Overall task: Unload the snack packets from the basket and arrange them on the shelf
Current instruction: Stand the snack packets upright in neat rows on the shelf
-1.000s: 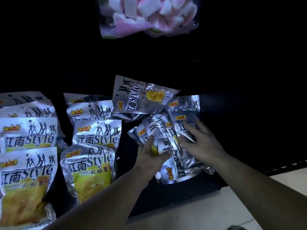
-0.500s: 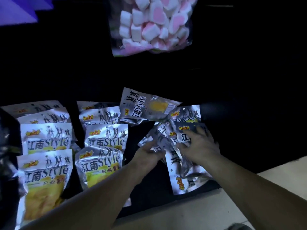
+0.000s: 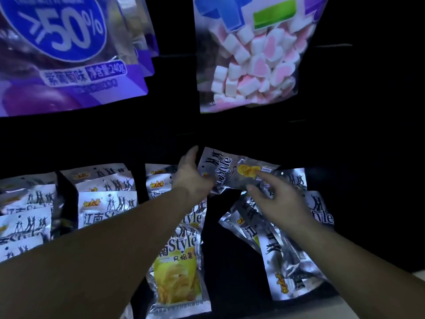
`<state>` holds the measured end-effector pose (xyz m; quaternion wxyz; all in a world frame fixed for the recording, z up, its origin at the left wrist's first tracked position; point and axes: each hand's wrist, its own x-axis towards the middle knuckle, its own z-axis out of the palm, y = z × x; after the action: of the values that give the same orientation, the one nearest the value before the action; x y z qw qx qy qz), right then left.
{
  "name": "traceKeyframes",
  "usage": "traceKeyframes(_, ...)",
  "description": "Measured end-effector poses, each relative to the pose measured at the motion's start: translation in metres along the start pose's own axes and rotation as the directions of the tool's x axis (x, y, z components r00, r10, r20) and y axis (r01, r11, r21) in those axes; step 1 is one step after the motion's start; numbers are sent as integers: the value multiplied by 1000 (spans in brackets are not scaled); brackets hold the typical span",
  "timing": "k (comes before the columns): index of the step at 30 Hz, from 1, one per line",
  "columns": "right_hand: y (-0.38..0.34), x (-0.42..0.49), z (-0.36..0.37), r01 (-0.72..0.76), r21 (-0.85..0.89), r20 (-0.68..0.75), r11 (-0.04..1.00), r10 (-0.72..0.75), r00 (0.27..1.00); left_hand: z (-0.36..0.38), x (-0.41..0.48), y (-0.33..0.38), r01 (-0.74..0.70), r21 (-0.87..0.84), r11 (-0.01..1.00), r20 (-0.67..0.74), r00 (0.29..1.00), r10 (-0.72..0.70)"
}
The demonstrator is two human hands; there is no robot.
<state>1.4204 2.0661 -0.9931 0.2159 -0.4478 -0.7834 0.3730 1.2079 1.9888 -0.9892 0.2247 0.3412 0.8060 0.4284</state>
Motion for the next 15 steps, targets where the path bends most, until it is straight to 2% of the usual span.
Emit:
traceKeyframes(3, 4, 3, -3, 5, 66, 27, 998, -6, 1000, 9, 6, 1, 22, -143, 989, 133, 991, -3)
traceKeyframes(5, 6, 7, -5, -16, 160, 41, 987, 10, 999, 12, 13, 0, 14, -123, 992, 105, 994, -1)
traceKeyframes(7, 11, 14, -7, -17, 179, 16, 984, 15, 1000, 15, 8, 7, -4, -132, 991, 93, 996, 16)
traceKeyframes(12, -9, 19, -21, 106, -1, -222, 994, -103, 969, 9, 5, 48, -52, -375, 925, 27, 997, 67)
traceKeyframes(15, -23, 9, -29, 173, -81, -271, 982, -188, 944, -9, -6, 71, -82, -348, 934, 39, 994, 101)
